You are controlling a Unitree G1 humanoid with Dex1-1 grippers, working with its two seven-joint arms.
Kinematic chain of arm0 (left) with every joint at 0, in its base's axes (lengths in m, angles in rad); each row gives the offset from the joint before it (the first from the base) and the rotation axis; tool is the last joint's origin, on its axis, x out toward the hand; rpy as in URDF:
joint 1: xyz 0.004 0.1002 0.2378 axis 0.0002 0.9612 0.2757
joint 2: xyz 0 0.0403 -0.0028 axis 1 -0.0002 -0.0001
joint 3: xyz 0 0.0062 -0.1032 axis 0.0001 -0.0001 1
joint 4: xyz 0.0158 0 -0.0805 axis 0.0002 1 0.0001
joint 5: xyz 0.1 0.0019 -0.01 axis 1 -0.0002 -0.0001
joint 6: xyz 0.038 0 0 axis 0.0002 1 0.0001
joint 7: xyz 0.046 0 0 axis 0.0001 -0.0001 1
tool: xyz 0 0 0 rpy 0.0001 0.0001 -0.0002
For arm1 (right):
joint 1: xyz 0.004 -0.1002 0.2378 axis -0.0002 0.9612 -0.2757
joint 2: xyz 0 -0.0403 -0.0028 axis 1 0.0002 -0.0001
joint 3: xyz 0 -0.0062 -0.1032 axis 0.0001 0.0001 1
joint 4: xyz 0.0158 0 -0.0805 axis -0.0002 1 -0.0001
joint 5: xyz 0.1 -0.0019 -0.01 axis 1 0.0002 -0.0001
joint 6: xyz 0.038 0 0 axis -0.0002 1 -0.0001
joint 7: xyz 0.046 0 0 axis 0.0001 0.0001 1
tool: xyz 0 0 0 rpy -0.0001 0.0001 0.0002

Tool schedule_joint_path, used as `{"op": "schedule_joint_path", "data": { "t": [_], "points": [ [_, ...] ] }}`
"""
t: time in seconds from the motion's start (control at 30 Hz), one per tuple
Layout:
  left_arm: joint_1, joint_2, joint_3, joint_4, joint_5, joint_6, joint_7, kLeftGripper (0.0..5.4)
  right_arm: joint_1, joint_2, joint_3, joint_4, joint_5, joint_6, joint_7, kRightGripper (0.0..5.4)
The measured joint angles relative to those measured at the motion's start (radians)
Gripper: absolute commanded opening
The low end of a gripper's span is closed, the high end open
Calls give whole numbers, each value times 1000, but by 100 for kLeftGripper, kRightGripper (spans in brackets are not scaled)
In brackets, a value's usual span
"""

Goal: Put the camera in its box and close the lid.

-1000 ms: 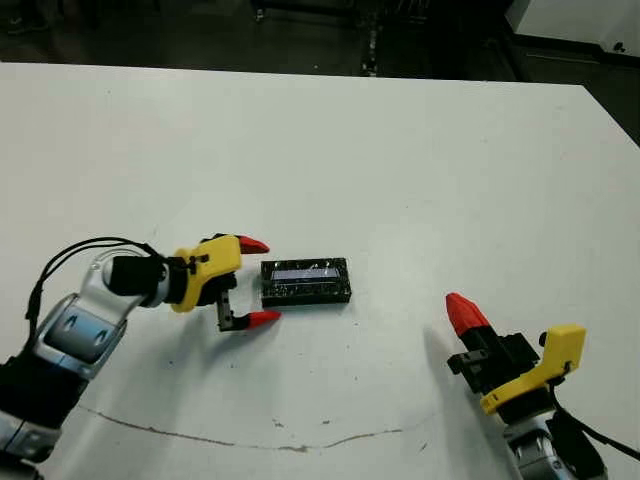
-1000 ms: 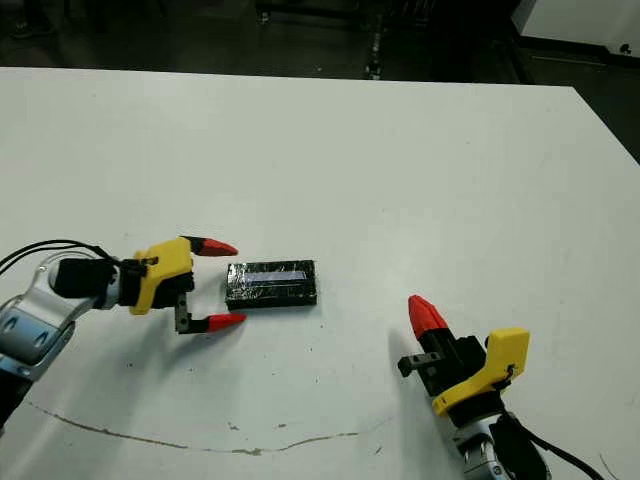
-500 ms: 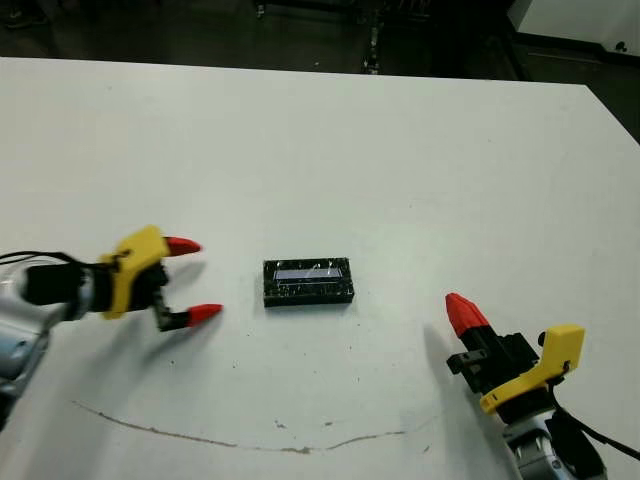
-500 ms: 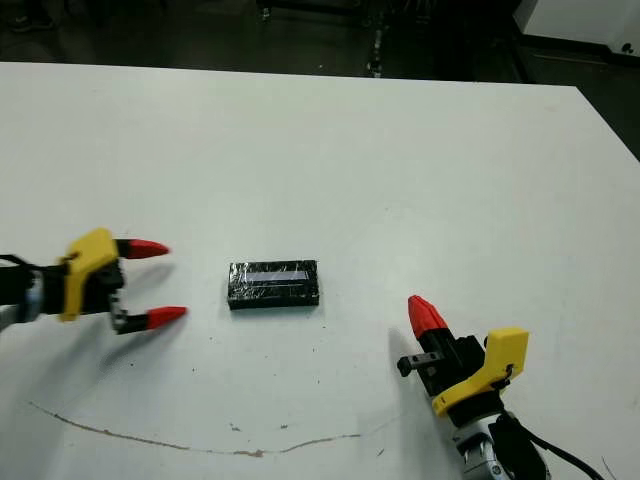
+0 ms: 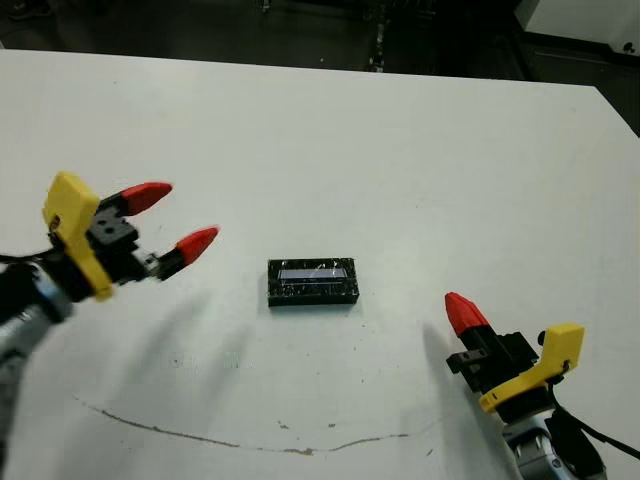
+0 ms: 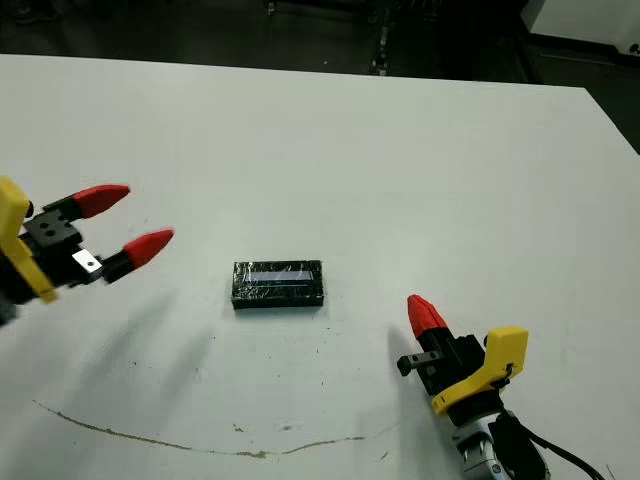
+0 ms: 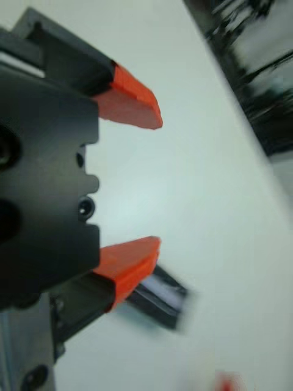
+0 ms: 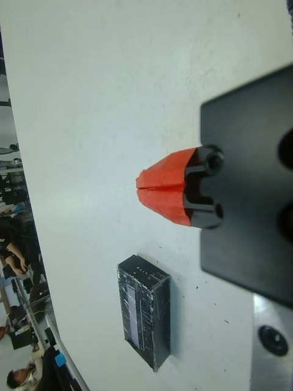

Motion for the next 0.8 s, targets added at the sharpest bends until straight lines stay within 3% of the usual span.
{"op": "schedule_joint_path", "data": {
  "t": [0.13,0.37,0.6,0.8],
  "points": [
    [8,-110,-118,-35,19,-11,93,300,0,0,0,0,1,0,0,0],
    [-25,-248,-334,6,125,-10,209,195,1,-1,-2,-2,1,6,-2,0],
    [-100,-296,-450,98,207,30,256,87,0,-1,-1,-4,-1,6,-3,0],
    [-93,-298,-490,189,236,28,246,1,0,-1,-1,-4,0,7,-9,0]
  ]
}}
